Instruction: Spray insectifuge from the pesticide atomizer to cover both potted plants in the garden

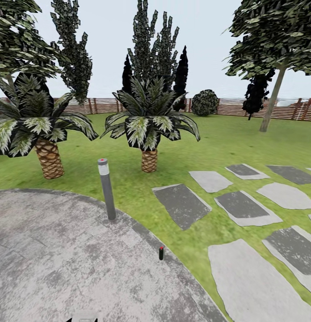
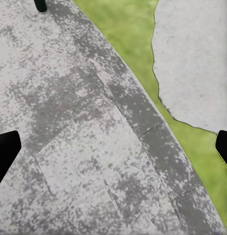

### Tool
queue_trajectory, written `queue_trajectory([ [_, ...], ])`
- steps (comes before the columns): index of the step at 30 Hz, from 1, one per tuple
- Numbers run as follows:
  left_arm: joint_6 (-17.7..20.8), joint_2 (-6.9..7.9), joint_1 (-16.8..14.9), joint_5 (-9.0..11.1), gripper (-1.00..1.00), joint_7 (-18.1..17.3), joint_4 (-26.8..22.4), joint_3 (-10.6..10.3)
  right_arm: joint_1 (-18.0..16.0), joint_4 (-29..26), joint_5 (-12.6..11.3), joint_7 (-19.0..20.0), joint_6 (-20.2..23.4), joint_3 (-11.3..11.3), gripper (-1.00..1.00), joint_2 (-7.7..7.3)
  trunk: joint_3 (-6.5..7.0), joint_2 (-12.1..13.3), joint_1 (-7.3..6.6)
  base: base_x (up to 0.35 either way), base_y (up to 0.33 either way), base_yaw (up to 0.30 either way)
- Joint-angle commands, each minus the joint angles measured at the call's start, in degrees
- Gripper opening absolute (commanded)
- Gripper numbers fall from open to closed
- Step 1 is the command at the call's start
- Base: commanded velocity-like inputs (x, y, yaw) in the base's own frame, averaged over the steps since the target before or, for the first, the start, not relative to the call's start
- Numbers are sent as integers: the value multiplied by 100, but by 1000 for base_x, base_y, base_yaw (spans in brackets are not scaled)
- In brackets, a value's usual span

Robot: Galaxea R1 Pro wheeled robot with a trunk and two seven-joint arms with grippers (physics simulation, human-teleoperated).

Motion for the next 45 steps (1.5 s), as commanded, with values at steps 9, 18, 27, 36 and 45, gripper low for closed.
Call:
queue_trajectory([
  [9, -19, 1, -4, -3, 100, -6, 4, -2, -4, 5, 1, 2, -19, 4, 100, 3, -6, -3, 0, 0, -271, 0],
  [18, -19, 1, -4, 5, 100, -5, 4, -2, -4, 5, 1, 2, -19, 4, 100, 4, -6, -3, 0, 0, -271, 0],
  [27, -19, 1, -4, 5, 100, -5, 4, -2, -4, -2, 1, 3, -19, 4, 100, 8, -6, -3, 0, 0, -271, 0],
  [36, -19, 10, -4, 10, 100, -5, 4, 7, -4, 5, 1, 3, -19, 4, 100, 8, -6, -3, 0, 0, -272, 0],
  [45, -24, 10, -4, 14, 100, -5, 4, 7, -4, 5, 1, 3, -19, 4, 100, 8, -6, -3, 0, 0, -272, 0],
])
